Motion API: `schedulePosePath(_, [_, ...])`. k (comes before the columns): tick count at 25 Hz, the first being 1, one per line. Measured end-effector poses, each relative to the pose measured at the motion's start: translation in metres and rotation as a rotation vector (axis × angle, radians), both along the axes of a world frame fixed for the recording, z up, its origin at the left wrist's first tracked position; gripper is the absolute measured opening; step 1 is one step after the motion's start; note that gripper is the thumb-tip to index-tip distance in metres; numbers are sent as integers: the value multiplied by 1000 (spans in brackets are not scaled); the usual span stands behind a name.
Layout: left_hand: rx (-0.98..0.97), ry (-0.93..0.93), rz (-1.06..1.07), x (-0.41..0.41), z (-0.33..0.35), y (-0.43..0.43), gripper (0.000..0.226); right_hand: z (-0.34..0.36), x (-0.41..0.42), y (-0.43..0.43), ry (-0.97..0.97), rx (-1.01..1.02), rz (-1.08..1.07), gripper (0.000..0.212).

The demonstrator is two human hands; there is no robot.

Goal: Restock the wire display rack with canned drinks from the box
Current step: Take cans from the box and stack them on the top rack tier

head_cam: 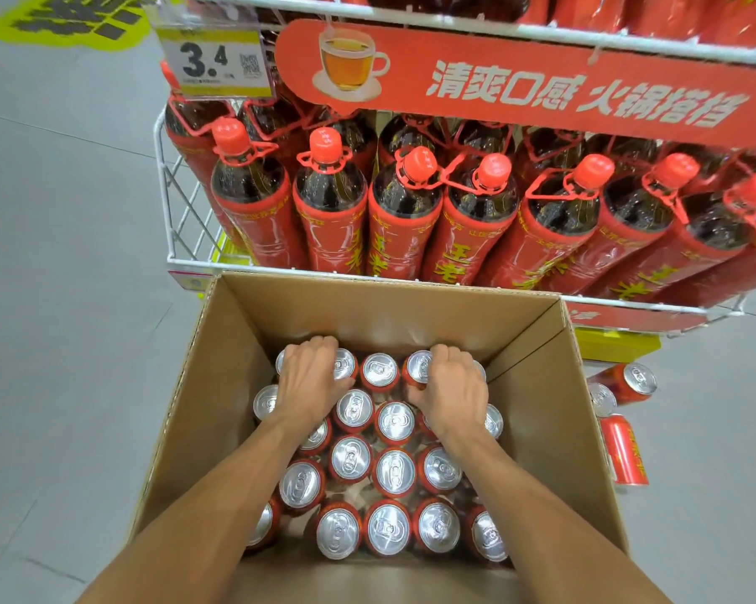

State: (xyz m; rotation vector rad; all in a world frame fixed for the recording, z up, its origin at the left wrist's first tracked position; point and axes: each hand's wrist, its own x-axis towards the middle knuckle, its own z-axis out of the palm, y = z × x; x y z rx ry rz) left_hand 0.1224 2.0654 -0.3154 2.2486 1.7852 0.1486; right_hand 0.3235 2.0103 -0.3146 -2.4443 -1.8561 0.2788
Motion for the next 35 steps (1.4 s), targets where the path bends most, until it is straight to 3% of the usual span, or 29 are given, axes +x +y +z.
schedulePosePath(5, [-38, -188, 1, -4, 39, 0, 41, 36, 6, -4, 218, 78, -31, 54])
schedulePosePath(10, [-21, -361, -64, -2, 153, -3, 58, 132, 13, -18, 433, 200, -25, 55])
schedulePosePath(18, [27, -639, -227, 7, 473, -5, 52, 451, 21, -27, 585, 457, 106, 64])
schedulePosePath(23, [-5, -762, -199, 6, 719, -2, 44, 705, 22, -19, 574, 567, 160, 55])
schedulePosePath(27, [32, -829, -175, 8, 880, 20, 37, 862, 24, 7, 555, 651, 187, 56])
schedulePosePath(30, [71, -868, -176, 13, 973, 41, 32, 951, 29, 28, 581, 692, 203, 59])
schedulePosePath(35, [124, -897, -173, 25, 1064, 81, 32, 1042, 45, 76, 575, 751, 255, 58])
